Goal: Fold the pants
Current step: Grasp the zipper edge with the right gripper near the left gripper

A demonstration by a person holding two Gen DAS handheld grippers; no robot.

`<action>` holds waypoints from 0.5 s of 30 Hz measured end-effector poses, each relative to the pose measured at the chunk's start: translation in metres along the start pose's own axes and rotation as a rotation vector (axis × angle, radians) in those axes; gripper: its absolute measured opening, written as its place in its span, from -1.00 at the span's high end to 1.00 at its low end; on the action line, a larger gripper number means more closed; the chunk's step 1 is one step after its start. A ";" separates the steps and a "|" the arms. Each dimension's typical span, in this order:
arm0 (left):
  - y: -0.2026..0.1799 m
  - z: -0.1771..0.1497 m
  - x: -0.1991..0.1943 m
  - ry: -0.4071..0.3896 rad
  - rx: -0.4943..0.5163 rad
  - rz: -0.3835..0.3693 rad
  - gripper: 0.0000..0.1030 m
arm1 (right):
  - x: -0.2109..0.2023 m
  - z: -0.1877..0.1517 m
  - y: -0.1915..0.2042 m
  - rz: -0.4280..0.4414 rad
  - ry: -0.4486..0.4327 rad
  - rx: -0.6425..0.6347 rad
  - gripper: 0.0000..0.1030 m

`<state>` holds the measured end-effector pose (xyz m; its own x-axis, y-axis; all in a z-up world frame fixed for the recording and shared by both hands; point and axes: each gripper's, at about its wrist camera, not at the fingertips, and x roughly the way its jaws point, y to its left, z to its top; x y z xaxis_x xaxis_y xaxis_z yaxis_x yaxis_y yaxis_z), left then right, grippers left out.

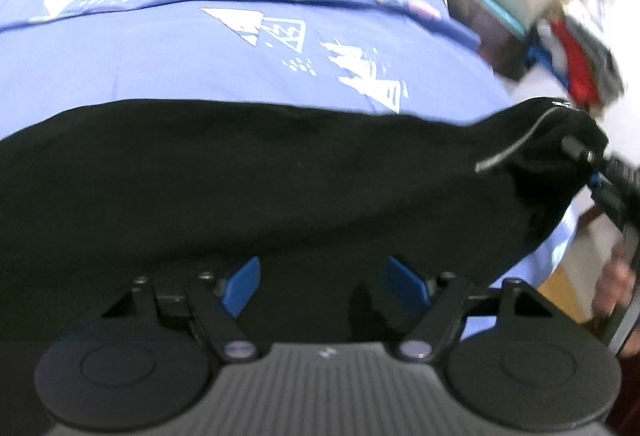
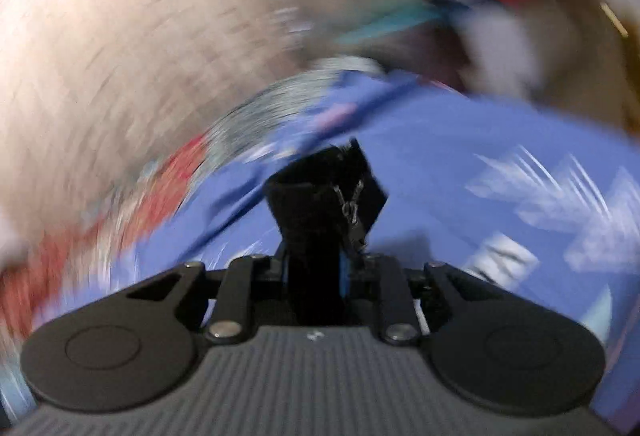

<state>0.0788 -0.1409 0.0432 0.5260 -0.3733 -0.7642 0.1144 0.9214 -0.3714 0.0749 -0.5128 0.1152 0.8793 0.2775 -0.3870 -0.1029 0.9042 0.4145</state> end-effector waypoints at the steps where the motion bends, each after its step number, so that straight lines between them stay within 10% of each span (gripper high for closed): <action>1: 0.005 0.000 -0.004 -0.009 -0.023 -0.007 -0.42 | -0.001 -0.005 0.025 0.026 0.022 -0.125 0.52; 8: 0.034 -0.010 -0.021 -0.035 -0.115 -0.006 -0.45 | 0.022 -0.107 0.132 0.116 0.223 -0.684 0.46; 15: 0.072 -0.031 -0.068 -0.082 -0.147 0.002 -0.56 | 0.010 -0.156 0.163 -0.023 0.204 -1.044 -0.33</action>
<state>0.0247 -0.0524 0.0519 0.5940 -0.3562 -0.7213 -0.0082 0.8939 -0.4482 -0.0055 -0.3119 0.0506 0.8013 0.2184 -0.5569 -0.5205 0.7134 -0.4692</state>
